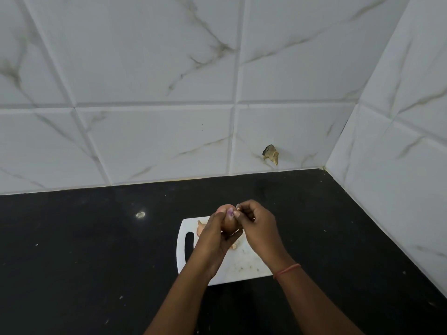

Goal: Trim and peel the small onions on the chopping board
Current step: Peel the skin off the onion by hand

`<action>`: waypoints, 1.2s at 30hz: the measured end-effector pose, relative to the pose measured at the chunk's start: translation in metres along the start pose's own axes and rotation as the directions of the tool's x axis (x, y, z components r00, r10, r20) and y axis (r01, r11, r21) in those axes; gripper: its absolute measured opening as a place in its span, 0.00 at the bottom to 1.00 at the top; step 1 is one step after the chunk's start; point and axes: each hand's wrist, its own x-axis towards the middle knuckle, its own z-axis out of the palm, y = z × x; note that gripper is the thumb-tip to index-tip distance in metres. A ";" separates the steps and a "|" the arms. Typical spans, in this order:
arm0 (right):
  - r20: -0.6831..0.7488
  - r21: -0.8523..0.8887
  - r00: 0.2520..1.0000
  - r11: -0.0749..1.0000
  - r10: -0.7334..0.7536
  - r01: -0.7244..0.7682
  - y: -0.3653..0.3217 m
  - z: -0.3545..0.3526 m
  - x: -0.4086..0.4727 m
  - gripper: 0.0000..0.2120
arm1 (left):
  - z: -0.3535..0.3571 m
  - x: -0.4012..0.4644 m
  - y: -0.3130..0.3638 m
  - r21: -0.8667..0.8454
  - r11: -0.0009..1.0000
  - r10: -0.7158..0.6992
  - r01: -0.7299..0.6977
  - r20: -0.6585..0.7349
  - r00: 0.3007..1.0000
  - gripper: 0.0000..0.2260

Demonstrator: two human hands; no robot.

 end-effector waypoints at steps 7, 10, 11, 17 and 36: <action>0.065 -0.043 0.998 0.999 -0.021 0.024 0.001 -0.002 0.005 0.02 | 0.009 -0.001 0.001 0.044 0.999 0.000 0.003 -0.053 0.999 0.15; 0.034 -0.041 0.999 0.998 -0.041 0.042 0.001 0.001 0.005 0.03 | 0.019 -0.005 0.002 -0.082 0.996 -0.033 0.025 -0.091 0.995 0.12; 0.027 -0.043 0.999 0.999 -0.031 0.032 0.002 0.002 0.005 0.03 | 0.020 -0.005 0.002 -0.108 0.994 -0.043 0.034 -0.090 0.995 0.12; 0.085 0.562 0.958 0.781 0.274 -0.273 -0.003 -0.008 0.017 0.08 | 0.007 0.006 0.005 -0.325 0.943 -0.146 0.078 -0.190 0.971 0.20; -0.044 -0.014 0.990 0.991 -0.136 0.136 -0.009 -0.010 0.008 0.05 | 0.008 -0.006 0.017 -0.174 0.985 -0.008 0.000 -0.048 0.999 0.14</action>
